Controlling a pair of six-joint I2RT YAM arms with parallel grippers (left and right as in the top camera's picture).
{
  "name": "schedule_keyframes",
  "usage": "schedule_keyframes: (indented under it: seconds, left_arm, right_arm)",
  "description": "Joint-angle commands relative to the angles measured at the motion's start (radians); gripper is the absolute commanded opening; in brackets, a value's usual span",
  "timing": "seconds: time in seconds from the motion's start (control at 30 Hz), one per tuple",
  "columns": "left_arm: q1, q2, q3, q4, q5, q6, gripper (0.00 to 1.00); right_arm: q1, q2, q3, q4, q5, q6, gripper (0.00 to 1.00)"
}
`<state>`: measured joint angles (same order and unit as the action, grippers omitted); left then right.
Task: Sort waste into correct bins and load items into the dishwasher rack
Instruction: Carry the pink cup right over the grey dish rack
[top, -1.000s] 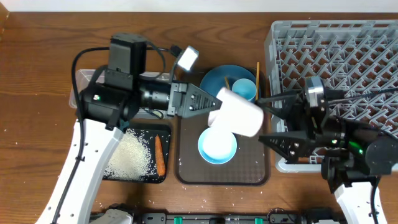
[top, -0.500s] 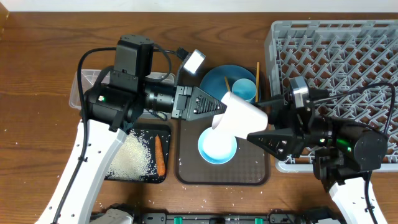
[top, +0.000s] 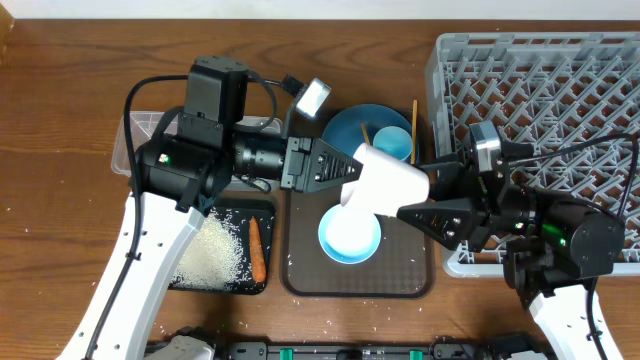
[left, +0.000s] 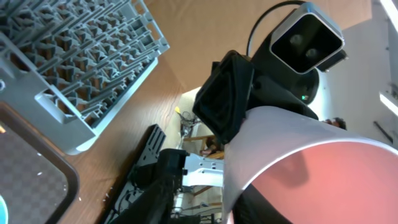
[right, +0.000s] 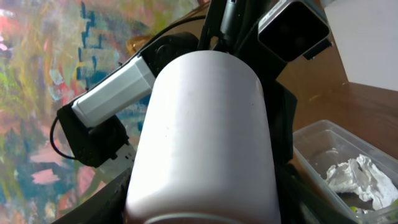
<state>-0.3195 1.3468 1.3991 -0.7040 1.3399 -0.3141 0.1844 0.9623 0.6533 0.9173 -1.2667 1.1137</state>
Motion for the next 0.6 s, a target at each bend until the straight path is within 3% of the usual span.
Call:
schedule_keyframes:
  seconds: [0.0,0.4,0.57]
  left_arm:
    - [-0.002,0.003,-0.002,0.002,-0.080,0.006,0.35]
    - [0.043,0.003,-0.002,-0.083,-0.511,0.006,0.46]
    - [0.048,0.003,-0.002,-0.126,-0.602,0.006,0.47]
  right_arm:
    - [0.004,0.000,0.010,0.007,0.009,-0.027,0.45]
    - [-0.100,0.000,0.010,0.006,-0.062,-0.038,0.42]
    - [-0.205,0.000,0.010,-0.011,-0.104,-0.037,0.41]
